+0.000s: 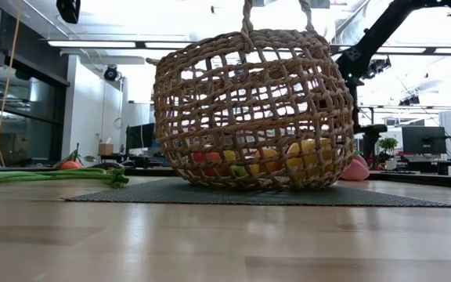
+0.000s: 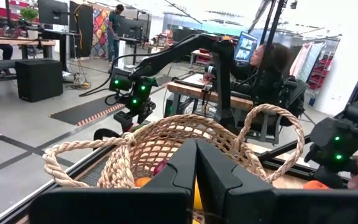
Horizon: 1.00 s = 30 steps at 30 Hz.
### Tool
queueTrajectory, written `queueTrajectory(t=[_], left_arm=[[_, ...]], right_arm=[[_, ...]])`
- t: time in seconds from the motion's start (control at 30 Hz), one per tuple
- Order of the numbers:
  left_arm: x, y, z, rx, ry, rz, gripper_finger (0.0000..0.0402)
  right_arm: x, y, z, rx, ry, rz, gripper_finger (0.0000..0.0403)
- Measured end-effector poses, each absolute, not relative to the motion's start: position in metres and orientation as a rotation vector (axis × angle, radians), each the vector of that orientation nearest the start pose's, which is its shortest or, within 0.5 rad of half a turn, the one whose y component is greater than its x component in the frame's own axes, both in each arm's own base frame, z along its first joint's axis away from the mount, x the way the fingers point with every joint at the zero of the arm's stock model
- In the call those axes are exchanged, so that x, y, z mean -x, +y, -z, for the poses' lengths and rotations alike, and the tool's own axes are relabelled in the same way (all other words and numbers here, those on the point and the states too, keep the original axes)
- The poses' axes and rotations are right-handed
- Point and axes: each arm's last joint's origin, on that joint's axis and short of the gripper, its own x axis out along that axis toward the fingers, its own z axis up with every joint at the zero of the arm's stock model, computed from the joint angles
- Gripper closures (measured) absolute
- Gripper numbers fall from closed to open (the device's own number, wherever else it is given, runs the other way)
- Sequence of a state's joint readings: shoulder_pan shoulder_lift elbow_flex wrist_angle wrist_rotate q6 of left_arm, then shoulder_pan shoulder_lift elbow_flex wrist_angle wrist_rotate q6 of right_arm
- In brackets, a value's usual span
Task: Build produce basket
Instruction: Put the peach into the woven basket
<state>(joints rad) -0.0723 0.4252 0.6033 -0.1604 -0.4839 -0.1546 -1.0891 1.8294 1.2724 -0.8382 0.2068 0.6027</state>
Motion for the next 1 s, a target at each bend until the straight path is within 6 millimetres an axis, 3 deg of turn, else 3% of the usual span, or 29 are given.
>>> queueTrajectory(t=[0.3, 0.6, 0.83, 1.0], left_arm=[[-0.104, 0.006, -0.317, 0.183, -0.055, -0.410, 0.0401], [-0.104, 0.006, -0.317, 0.184, -0.056, -0.411, 0.0401], [-0.104, 0.006, -0.317, 0.204, -0.068, -0.410, 0.0401], [-0.104, 0.006, -0.321, 0.208, -0.105, -0.396, 0.0401]], right_arm=[[-0.157, -0.312, -0.164, -1.157, 1.034, 1.487, 0.0009], [-0.158, -0.314, -0.158, -1.150, 1.047, 1.497, 0.0012], [-0.158, -0.315, -0.158, -1.128, 1.043, 1.512, 0.0061], [-0.157, -0.309, -0.166, -1.081, 1.114, 1.422, 0.0081]])
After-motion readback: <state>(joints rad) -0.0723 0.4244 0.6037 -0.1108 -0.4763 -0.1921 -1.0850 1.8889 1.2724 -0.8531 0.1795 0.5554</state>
